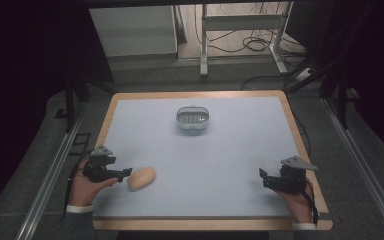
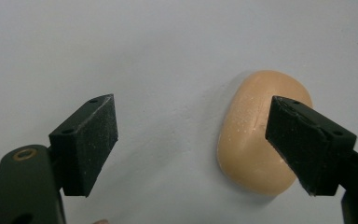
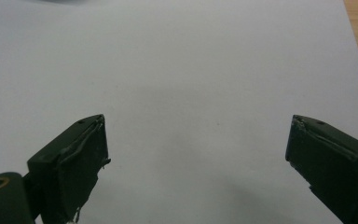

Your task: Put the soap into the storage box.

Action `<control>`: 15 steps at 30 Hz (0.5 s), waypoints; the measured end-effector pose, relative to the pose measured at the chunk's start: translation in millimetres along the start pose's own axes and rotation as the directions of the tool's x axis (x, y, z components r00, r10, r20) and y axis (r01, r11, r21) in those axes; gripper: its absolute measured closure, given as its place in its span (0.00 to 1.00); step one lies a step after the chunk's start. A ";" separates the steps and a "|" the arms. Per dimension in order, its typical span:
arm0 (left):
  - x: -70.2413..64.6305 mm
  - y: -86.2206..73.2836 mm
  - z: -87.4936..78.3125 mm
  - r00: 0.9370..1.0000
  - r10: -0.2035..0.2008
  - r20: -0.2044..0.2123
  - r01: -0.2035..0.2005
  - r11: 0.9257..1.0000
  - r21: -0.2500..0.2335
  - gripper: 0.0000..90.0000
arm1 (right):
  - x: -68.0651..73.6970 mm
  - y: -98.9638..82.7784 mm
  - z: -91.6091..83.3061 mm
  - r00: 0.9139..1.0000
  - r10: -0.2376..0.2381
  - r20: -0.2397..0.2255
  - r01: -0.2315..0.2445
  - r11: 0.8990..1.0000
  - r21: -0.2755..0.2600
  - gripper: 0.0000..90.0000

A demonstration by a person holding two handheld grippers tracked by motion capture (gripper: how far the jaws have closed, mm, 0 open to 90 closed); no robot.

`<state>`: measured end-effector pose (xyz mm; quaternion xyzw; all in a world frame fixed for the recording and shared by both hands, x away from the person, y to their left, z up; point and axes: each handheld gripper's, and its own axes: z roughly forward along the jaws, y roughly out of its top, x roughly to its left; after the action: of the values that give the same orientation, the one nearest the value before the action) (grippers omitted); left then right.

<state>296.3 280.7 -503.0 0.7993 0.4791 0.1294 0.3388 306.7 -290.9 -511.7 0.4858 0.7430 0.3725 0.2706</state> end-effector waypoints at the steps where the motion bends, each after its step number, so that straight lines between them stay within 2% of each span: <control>1: -0.2 0.0 0.1 1.000 0.000 -0.001 0.000 1.000 0.001 0.19 | 0.0 0.0 0.0 1.000 0.000 0.000 0.000 1.000 0.000 0.06; 6: -1.9 -1.8 -1.7 1.000 0.001 0.001 -0.001 1.000 0.005 0.19 | -3.8 -0.2 0.0 1.000 0.015 -0.003 -0.015 1.000 -0.005 0.06; 10: -0.5 -2.1 -1.9 1.000 -0.004 -0.018 0.004 1.000 0.018 0.19 | -5.5 -0.8 0.0 1.000 0.008 -0.003 -0.008 1.000 -0.001 0.06; 15: -2.0 -1.3 -3.2 1.000 0.013 -0.025 -0.012 0.999 0.038 0.19 | -8.3 -1.9 -2.3 1.000 0.011 -0.001 -0.011 1.000 -0.005 0.06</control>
<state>292.7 280.8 -501.3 0.8068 0.4809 0.1326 0.3166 307.1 -299.7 -511.5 0.4892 0.7394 0.3761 0.2693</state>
